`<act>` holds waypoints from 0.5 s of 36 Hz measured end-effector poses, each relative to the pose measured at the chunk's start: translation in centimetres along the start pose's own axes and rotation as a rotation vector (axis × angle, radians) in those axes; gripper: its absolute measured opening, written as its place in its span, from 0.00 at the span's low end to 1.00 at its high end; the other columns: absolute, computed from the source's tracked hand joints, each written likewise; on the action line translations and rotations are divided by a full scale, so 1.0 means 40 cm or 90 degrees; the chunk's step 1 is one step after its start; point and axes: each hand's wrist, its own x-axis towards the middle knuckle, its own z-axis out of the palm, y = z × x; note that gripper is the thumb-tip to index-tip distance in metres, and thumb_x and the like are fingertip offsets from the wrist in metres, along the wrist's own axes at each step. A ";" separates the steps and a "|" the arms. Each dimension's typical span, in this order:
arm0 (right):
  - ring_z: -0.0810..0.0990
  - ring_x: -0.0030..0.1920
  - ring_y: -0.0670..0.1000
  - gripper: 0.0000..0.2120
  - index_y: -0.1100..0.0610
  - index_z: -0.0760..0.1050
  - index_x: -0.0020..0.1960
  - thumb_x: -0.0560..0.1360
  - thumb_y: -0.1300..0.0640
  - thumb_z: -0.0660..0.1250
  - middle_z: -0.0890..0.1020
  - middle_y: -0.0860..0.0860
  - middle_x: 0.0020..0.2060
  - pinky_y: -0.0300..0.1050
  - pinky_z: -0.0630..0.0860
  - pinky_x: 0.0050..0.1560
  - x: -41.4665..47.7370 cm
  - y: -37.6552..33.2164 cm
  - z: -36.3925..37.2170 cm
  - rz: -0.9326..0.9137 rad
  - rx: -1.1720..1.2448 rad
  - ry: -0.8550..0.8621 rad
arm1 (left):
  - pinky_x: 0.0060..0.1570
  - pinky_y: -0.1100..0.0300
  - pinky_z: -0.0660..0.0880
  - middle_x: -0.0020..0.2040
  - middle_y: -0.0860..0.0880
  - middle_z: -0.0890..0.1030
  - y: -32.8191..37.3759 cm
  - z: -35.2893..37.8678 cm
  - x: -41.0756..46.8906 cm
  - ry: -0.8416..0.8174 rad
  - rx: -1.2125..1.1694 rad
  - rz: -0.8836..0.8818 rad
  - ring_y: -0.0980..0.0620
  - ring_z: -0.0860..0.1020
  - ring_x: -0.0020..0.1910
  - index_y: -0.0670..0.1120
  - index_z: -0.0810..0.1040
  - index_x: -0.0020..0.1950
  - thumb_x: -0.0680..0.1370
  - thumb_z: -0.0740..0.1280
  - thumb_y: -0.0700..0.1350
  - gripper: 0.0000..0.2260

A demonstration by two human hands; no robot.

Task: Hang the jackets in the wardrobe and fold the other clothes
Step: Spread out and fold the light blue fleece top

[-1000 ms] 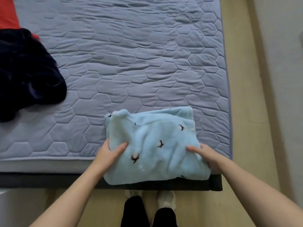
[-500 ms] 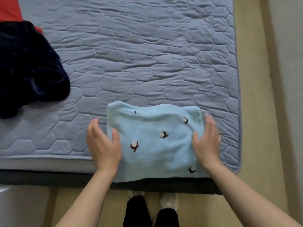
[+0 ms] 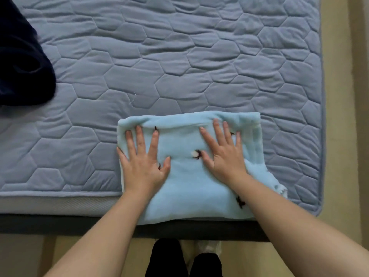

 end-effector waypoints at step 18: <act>0.53 0.76 0.61 0.36 0.49 0.54 0.77 0.74 0.45 0.65 0.50 0.53 0.77 0.76 0.55 0.66 -0.197 -0.158 -0.202 -0.046 -0.032 -0.062 | 0.68 0.31 0.50 0.78 0.40 0.51 0.078 -0.229 -0.143 -0.030 0.044 0.176 0.37 0.49 0.76 0.49 0.56 0.77 0.73 0.53 0.62 0.34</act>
